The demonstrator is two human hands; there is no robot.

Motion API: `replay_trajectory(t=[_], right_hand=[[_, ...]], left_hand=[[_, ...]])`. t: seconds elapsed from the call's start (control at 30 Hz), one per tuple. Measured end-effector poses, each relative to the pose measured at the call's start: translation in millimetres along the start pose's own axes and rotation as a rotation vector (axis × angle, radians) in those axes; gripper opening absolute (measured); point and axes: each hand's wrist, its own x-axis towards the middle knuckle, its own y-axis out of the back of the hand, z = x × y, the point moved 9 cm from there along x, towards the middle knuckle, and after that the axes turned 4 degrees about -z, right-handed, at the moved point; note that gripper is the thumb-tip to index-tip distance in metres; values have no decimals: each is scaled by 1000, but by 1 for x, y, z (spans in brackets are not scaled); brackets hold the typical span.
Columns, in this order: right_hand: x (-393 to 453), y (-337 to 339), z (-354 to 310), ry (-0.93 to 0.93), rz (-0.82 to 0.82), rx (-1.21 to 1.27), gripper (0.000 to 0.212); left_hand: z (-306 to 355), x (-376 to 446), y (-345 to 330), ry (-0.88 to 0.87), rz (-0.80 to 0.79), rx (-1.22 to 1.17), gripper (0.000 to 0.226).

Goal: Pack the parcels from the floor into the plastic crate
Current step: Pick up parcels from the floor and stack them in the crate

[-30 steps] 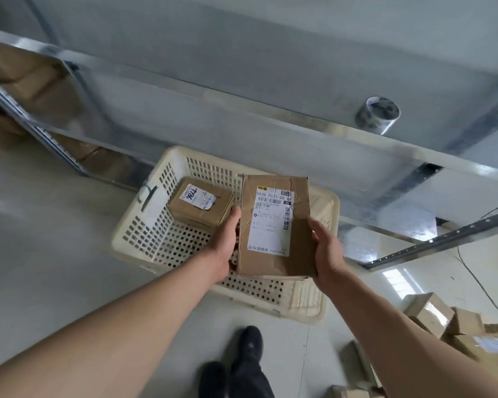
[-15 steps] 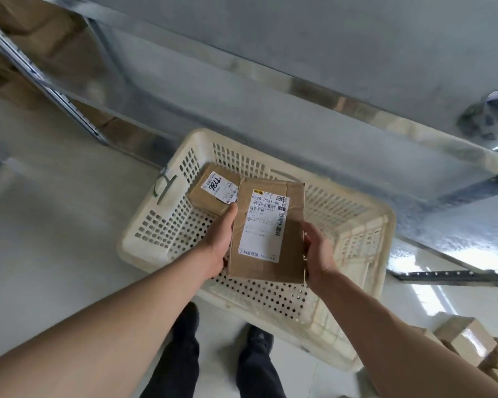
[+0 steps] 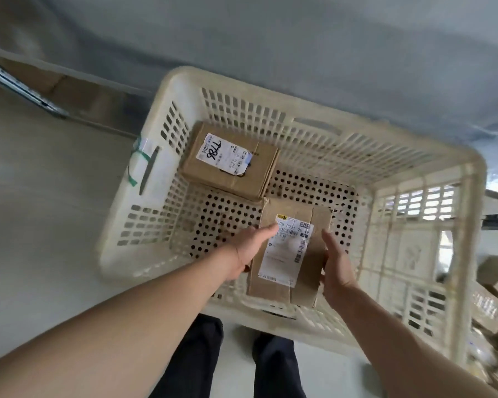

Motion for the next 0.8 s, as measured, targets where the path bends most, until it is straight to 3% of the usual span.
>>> replay_trajectory(t=[0.1,0.17,0.3,0.43,0.5,0.63,0.73,0.8], right_hand=[[18,-5,23,-28,-14,-30,64],[28,-10,31,-38,-28,-59,51],[55,-27,44,-70,-114,-102,48],[69,-38,50,-89,-129,-157,22],[71,-47,50,-99,-149,-193,27],[69,-62,53,-130,-157,-204,28],[63,-84,60,-179,-210,-218,26],[59,-104,62,-187,-254,-249,23]], left_hand=[[-14,22,4,42,7,31,91],[-22,37,10,73,39,59,94],[-40,65,27,152,101,55,82],[-46,77,44,163,159,33,76],[-49,78,50,189,171,34,76],[-49,74,62,199,178,7,50],[-51,71,80,191,205,22,63],[-54,71,99,168,259,34,88]])
